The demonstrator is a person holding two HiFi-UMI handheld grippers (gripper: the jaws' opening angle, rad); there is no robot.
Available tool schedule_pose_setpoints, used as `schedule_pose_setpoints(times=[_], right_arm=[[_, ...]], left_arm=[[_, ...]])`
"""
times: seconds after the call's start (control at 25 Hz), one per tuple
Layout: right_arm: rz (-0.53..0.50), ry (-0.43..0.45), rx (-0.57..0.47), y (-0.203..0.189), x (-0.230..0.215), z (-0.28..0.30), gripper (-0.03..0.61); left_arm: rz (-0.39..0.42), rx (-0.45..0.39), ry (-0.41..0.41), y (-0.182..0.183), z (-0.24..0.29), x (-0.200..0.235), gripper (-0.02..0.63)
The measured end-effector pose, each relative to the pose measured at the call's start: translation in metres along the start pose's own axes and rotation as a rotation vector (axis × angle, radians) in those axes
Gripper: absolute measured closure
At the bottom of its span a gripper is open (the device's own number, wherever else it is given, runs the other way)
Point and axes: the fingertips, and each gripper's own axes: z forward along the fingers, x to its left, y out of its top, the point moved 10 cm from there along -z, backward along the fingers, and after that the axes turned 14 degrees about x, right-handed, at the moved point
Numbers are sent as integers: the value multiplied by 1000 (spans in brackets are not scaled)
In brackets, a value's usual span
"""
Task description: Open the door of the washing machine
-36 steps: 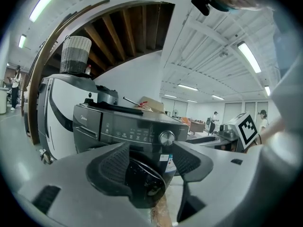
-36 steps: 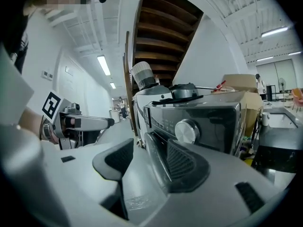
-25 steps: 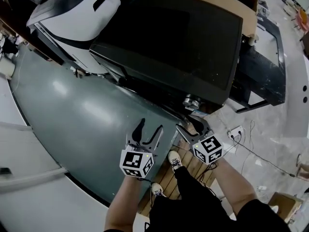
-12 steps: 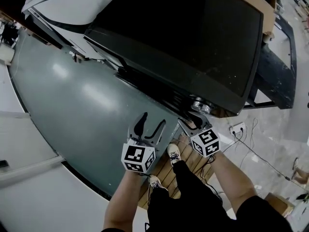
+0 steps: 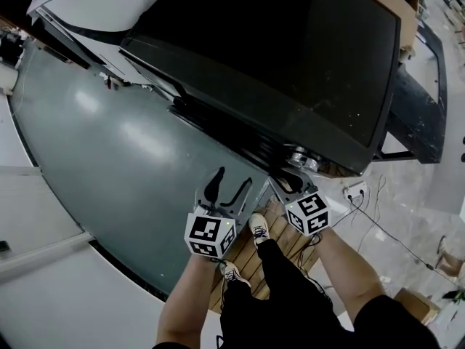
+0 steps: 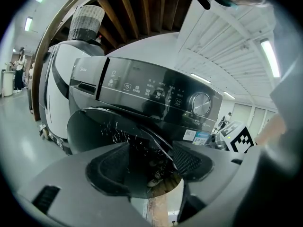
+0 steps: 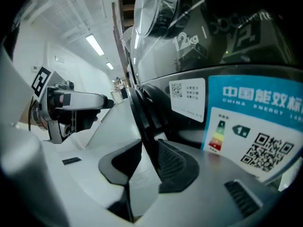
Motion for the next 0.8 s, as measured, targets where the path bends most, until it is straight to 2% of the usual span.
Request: schedule_pose_setpoints(times=[0.4,0.6,0.8], right_arm=[[-58,111,31,-10,32,1,472],[-102,208,-15,-6,51,-7,445],[-131,216,-62,6,63,-18,445]], left_arm=[[-22,16,7,-17,-3,-5,327],[-64,11,32,-27,-13,4,325],[-92,3,50,-34,-26,11,325]])
